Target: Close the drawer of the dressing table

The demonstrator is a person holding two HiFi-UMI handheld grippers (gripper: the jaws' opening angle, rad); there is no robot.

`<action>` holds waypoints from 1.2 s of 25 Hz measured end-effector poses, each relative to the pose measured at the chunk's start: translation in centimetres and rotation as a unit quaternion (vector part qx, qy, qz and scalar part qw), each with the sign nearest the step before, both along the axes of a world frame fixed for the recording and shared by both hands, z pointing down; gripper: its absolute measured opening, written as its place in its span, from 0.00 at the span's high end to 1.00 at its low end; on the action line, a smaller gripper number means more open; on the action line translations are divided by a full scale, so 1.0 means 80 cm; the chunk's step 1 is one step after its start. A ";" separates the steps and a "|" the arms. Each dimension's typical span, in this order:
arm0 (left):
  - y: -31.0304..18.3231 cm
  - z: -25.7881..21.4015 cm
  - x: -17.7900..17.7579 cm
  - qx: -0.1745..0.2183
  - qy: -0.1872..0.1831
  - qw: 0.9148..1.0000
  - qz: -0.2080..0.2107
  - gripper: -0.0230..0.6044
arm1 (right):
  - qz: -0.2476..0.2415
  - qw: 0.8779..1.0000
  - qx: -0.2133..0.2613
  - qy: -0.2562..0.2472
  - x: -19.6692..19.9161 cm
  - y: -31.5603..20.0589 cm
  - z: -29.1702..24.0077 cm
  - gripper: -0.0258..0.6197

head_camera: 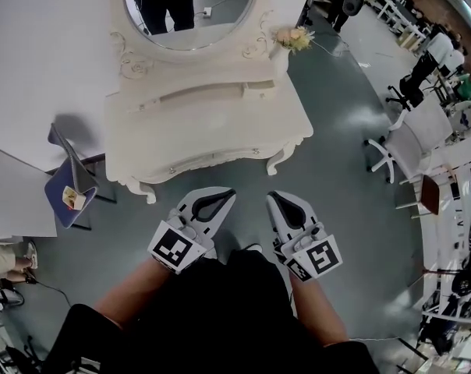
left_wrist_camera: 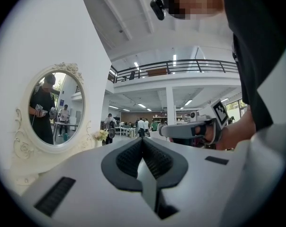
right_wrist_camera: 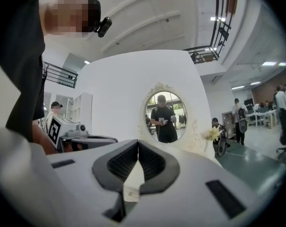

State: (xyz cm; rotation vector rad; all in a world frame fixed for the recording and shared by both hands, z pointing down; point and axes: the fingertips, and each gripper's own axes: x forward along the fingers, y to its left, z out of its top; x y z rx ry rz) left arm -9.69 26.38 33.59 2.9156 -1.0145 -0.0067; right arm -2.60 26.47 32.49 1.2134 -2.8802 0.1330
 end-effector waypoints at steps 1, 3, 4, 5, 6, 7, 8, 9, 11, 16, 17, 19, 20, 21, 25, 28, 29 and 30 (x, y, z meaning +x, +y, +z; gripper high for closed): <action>-0.005 0.003 -0.001 -0.002 0.000 1.000 -0.001 0.97 | 0.002 1.000 -0.001 0.004 0.001 -0.006 0.002 0.96; -0.018 0.010 0.001 -0.006 -0.003 1.000 -0.003 0.97 | 0.005 1.000 -0.002 0.005 0.004 -0.021 0.006 0.94; -0.026 0.013 0.003 -0.008 -0.004 1.000 -0.004 0.97 | 0.006 1.000 -0.003 0.005 0.008 -0.030 0.009 0.92; -0.034 0.015 0.005 -0.009 -0.005 1.000 -0.006 0.97 | 0.008 1.000 -0.003 0.004 0.011 -0.039 0.012 0.91; -0.043 0.016 0.008 -0.009 -0.005 1.000 -0.008 0.97 | 0.008 1.000 -0.004 0.004 0.014 -0.048 0.015 0.89; -0.051 0.017 0.011 -0.008 -0.006 1.000 -0.011 0.97 | 0.007 1.000 -0.004 0.004 0.017 -0.058 0.017 0.87; -0.060 0.017 0.014 -0.008 -0.007 1.000 -0.014 0.97 | 0.006 1.000 -0.004 0.003 0.020 -0.068 0.019 0.85; -0.068 0.016 0.018 -0.007 -0.008 1.000 -0.016 0.97 | 0.004 1.000 -0.005 0.003 0.023 -0.078 0.021 0.82; -0.084 0.013 0.027 -0.001 -0.012 1.000 -0.020 0.97 | 0.001 1.000 -0.004 0.004 0.031 -0.098 0.023 0.77; -0.130 0.006 0.054 0.005 -0.015 0.999 -0.030 0.97 | -0.008 1.000 0.004 0.010 0.053 -0.151 0.022 0.63; -0.140 0.006 0.060 0.006 -0.017 0.999 -0.031 0.97 | -0.011 1.000 0.004 0.011 0.057 -0.160 0.022 0.61; -0.157 0.006 0.072 0.005 -0.019 0.999 -0.034 0.97 | -0.017 1.000 0.004 0.013 0.066 -0.178 0.022 0.58; -0.165 0.006 0.079 0.004 -0.020 0.999 -0.035 0.97 | -0.018 1.000 0.006 0.013 0.072 -0.186 0.021 0.57; -0.173 0.006 0.085 0.003 -0.020 0.999 -0.037 0.97 | -0.019 1.000 0.008 0.013 0.079 -0.195 0.020 0.55; -0.201 0.009 0.109 -0.001 -0.023 0.999 -0.042 0.97 | -0.013 1.000 0.012 0.011 0.106 -0.226 0.021 0.47; -0.220 0.011 0.124 -0.002 -0.029 0.998 -0.050 0.97 | -0.004 1.000 0.010 0.012 0.128 -0.248 0.025 0.43; -0.226 0.011 0.130 -0.001 -0.030 0.998 -0.053 0.97 | -0.005 1.000 0.008 0.011 0.134 -0.255 0.027 0.42; -0.232 0.012 0.134 0.000 -0.031 0.998 -0.056 0.97 | -0.008 1.000 0.006 0.011 0.139 -0.261 0.030 0.41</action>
